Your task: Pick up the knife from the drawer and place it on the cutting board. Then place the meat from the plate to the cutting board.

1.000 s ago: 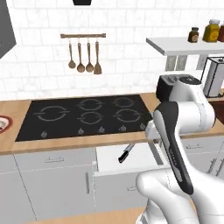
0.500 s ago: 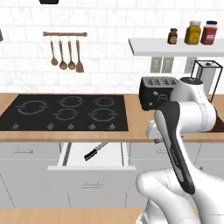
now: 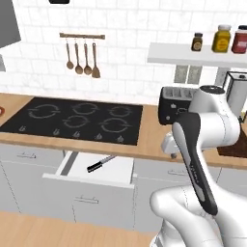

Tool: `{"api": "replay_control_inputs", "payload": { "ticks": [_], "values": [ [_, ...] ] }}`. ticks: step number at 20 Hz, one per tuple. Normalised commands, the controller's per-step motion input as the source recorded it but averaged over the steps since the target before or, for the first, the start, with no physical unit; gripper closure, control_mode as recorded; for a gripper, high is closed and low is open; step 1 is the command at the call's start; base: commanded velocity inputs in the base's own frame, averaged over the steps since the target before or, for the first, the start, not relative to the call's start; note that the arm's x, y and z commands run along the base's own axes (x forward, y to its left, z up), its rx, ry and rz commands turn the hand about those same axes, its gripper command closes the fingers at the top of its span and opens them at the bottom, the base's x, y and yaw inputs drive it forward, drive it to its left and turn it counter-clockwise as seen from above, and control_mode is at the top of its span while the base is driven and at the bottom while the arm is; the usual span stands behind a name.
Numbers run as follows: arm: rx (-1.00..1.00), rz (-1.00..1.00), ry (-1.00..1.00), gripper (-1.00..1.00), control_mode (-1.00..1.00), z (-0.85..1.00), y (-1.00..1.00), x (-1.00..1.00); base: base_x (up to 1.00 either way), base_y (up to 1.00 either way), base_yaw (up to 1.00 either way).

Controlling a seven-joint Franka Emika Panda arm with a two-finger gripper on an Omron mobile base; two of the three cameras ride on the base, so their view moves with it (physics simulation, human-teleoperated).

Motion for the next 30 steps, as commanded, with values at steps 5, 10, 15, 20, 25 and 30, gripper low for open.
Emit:
{"api": "replay_control_inputs", "payload": {
  "ticks": [5,10,15,20,25,30],
  "values": [
    [0.0,0.0,0.0,-1.0,1.0,0.0,0.0,0.0,0.47,0.0,0.27],
    [0.0,0.0,0.0,-1.0,1.0,0.0,0.0,0.0,0.06,-0.08,0.3],
    [0.0,0.0,0.0,-1.0,1.0,0.0,0.0,0.0,0.18,-0.16,0.28],
    [0.0,0.0,0.0,-1.0,1.0,0.0,0.0,0.0,0.12,-0.27,0.19],
    [0.0,0.0,0.0,-1.0,1.0,0.0,0.0,0.0,0.13,-0.39,0.21],
    [0.0,0.0,0.0,-1.0,1.0,0.0,0.0,0.0,0.02,-0.47,0.14]
  ]
}}
